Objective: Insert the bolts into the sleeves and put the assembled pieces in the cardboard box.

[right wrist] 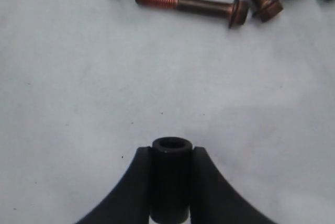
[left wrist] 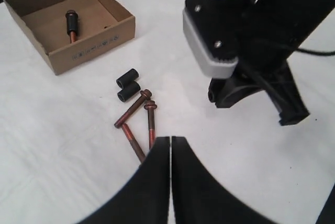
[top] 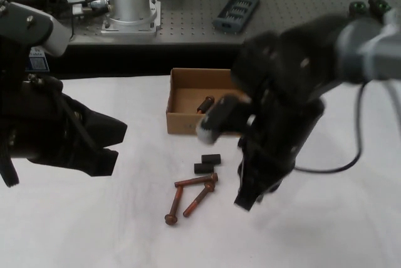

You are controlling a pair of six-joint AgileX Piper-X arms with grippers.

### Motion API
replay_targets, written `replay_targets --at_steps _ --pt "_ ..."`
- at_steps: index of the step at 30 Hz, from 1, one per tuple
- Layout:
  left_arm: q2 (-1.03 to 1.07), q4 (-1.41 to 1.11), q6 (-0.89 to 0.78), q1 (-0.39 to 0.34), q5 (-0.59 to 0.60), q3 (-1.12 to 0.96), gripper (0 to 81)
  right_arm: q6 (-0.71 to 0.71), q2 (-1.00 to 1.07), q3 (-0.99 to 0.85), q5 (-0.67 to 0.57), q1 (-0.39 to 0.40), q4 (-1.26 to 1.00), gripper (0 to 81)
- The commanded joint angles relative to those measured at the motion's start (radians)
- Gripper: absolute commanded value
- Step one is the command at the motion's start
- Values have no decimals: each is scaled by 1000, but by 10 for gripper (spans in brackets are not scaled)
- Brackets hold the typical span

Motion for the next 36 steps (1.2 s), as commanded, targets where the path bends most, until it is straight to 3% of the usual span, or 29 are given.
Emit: replay_targets --at_steps 1,11,22,30,36 --pt "-6 -5 53 2 15 -2 6 -9 -2 -7 -17 -6 8 19" --pt "33 -10 97 2 17 -2 6 14 -219 135 -15 -6 11 19" --pt "298 -90 97 -59 15 -6 6 53 -398 264 -17 -13 30 19" --pt "510 -104 97 -187 -79 -97 295 74 -510 301 -17 -85 38 19" --pt "676 -114 97 -238 -120 -237 293 74 -573 301 -17 -181 38 19"
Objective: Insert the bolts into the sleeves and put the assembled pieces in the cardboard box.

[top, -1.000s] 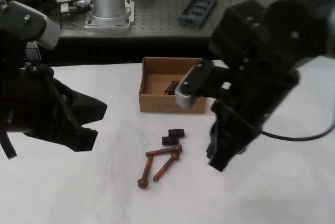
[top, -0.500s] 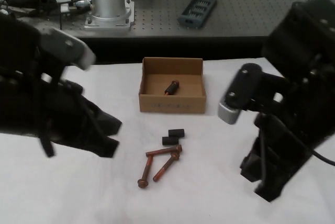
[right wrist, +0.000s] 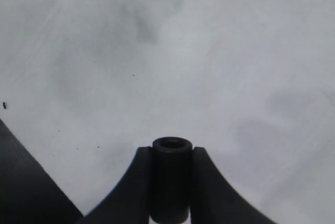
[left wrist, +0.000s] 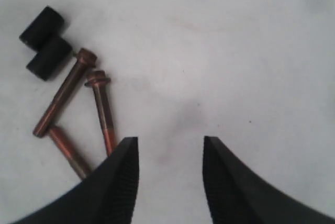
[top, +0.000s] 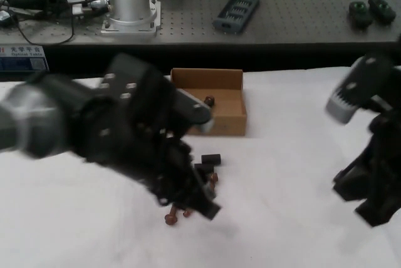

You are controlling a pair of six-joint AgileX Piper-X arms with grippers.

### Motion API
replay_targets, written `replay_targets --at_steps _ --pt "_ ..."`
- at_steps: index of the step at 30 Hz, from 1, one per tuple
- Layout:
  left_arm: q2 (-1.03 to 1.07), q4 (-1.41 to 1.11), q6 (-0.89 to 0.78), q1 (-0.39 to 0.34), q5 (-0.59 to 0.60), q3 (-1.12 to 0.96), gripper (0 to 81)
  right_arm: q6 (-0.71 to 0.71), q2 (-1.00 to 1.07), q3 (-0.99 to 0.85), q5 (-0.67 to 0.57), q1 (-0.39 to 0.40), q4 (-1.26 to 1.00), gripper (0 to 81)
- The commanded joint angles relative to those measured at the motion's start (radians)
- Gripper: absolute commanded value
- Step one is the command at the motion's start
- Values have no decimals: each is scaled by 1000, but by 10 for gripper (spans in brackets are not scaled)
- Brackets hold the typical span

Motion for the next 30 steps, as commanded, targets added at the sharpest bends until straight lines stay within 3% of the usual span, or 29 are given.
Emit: replay_targets --at_steps 1,6,17,30 --pt "95 -8 6 -21 -24 -93 294 2 -34 -2 -16 -46 6 19" --pt "211 3 40 -23 -34 -194 293 2 -58 -2 -16 -80 4 19" --pt "303 125 140 -23 -191 -259 293 2 -60 -2 -19 -79 -7 19" --pt "341 79 165 -23 -195 -259 293 2 -60 -2 -19 -79 -12 19"
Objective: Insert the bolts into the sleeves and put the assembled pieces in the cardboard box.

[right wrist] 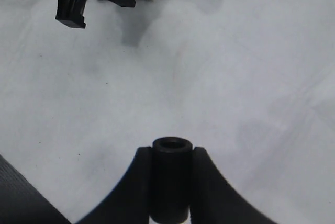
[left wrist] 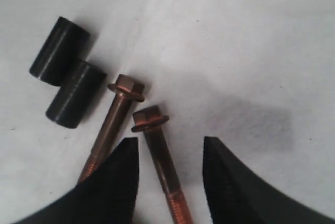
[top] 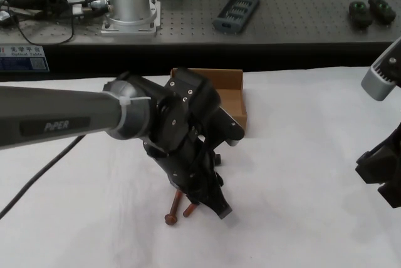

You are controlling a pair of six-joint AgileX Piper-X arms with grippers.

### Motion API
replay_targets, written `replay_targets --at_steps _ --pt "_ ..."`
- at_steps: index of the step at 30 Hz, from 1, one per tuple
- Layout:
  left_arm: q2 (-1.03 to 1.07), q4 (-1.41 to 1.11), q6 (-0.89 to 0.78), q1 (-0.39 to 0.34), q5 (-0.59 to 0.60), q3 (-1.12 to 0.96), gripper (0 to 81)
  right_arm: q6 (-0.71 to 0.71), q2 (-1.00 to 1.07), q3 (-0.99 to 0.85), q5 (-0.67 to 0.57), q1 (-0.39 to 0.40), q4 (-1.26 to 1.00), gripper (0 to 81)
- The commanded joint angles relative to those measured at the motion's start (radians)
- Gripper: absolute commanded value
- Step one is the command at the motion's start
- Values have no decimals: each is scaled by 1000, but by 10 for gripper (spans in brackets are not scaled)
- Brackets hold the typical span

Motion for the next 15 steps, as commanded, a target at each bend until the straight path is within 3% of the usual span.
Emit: replay_targets --at_steps 1,12,15 --pt "18 -1 10 -4 -16 -9 293 0 -14 -2 -14 -6 -9 19" --pt "63 -4 10 -4 -48 -9 290 0 -14 -2 -14 -6 -9 19" --pt "63 -4 12 -4 -68 -9 197 0 -14 -2 -14 -6 -9 19"
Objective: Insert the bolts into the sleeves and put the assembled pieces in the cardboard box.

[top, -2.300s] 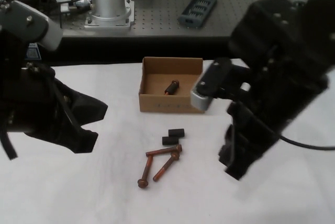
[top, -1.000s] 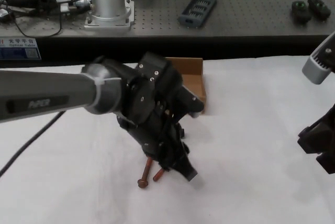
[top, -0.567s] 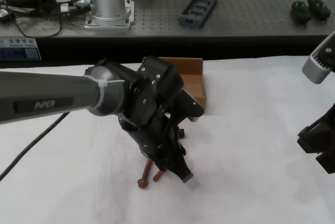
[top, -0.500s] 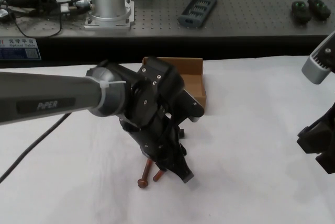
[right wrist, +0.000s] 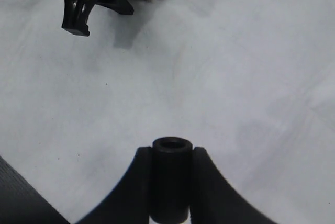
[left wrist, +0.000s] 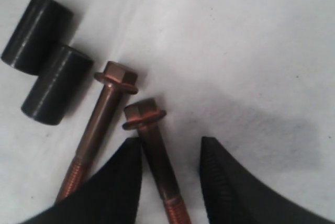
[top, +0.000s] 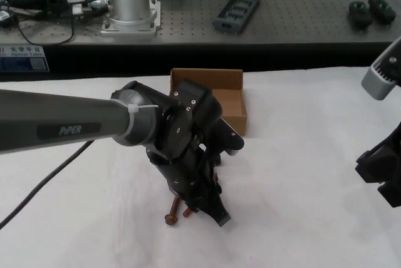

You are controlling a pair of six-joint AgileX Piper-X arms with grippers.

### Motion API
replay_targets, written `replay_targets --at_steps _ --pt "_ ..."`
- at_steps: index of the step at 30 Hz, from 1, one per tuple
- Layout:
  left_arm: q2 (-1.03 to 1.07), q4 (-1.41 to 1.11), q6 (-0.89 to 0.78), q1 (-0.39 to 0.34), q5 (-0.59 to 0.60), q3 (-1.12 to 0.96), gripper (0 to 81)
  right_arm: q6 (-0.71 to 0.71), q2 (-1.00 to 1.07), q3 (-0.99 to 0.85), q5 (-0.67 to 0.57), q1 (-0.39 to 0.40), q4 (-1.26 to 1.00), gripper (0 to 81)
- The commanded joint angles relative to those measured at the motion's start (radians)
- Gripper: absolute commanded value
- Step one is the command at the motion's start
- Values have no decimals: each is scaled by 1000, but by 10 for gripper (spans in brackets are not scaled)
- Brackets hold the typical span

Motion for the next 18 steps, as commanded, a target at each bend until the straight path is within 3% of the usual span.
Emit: replay_targets --at_steps 1,4,13,18 --pt "27 -3 20 -1 -49 -6 145 0 -14 -2 -14 -6 -5 19" --pt "27 -3 31 -1 -49 -6 8 0 -14 -2 -14 -6 -5 19" --pt "-2 26 28 -1 -49 -9 6 0 -14 -2 -14 -6 -5 19" --pt "-96 14 -123 -1 -49 -9 6 0 -14 -2 -14 -6 -5 19"
